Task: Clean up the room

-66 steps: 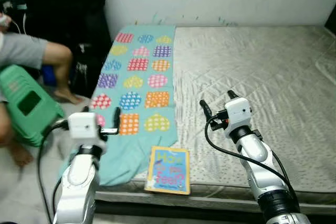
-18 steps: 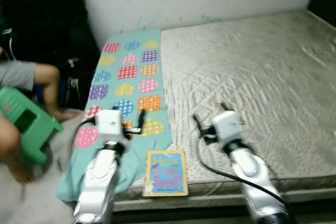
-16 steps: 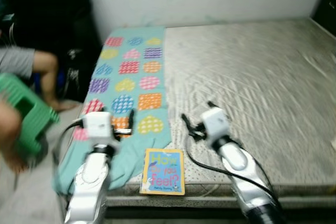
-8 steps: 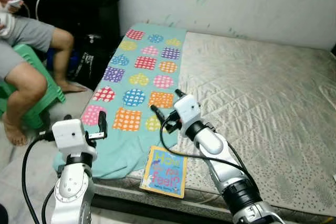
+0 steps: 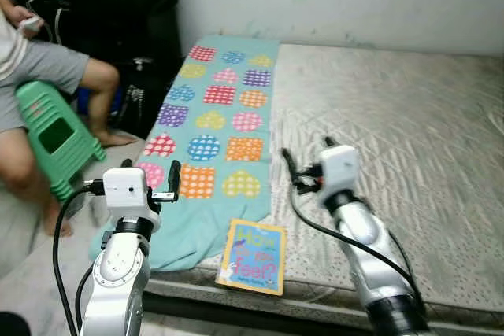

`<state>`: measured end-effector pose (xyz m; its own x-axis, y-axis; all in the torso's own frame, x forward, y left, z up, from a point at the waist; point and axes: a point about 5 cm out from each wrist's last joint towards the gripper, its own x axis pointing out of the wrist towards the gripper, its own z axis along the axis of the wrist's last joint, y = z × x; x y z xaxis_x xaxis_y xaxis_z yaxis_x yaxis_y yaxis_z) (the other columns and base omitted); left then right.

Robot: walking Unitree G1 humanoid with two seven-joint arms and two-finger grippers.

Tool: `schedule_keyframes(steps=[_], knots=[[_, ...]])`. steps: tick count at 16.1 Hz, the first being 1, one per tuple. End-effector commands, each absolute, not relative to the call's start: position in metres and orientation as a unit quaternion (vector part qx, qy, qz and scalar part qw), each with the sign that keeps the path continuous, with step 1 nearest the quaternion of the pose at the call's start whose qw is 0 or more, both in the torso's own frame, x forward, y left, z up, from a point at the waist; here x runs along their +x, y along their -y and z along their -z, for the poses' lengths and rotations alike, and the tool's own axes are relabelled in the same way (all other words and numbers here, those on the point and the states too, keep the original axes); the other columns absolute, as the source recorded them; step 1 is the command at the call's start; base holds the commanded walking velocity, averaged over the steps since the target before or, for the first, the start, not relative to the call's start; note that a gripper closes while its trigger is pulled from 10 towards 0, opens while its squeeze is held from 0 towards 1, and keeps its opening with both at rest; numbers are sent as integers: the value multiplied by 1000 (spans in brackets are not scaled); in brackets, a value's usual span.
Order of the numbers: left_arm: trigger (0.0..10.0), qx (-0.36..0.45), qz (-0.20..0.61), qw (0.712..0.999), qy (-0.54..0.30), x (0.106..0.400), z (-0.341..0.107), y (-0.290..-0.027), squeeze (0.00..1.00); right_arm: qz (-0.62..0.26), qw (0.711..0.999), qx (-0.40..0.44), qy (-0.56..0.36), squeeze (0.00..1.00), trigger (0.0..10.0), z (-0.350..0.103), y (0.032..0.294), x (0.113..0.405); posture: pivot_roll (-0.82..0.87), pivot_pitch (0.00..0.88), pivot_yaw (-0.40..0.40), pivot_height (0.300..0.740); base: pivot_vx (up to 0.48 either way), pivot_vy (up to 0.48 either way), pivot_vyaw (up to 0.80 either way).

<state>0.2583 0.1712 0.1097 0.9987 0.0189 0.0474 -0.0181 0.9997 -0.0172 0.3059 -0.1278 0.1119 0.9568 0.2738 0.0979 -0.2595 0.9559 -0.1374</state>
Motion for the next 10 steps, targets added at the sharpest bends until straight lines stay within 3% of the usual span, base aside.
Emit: schedule_keyframes(steps=[1,5,10], knots=[[10000,-13,6,1000,16,259,-108,-165,0,-128,988,-60,54,0,10000,-112,135,302,-114,0,51,740,0,0,-800],[10000,-19,25,999,16,262,-109,-157,0,-112,991,-53,45,0,10000,-113,141,299,-134,0,59,740,0,0,-800],[10000,-12,26,999,22,263,-112,-161,0,-127,989,-59,46,0,10000,-116,136,298,-120,0,43,740,0,0,0]])
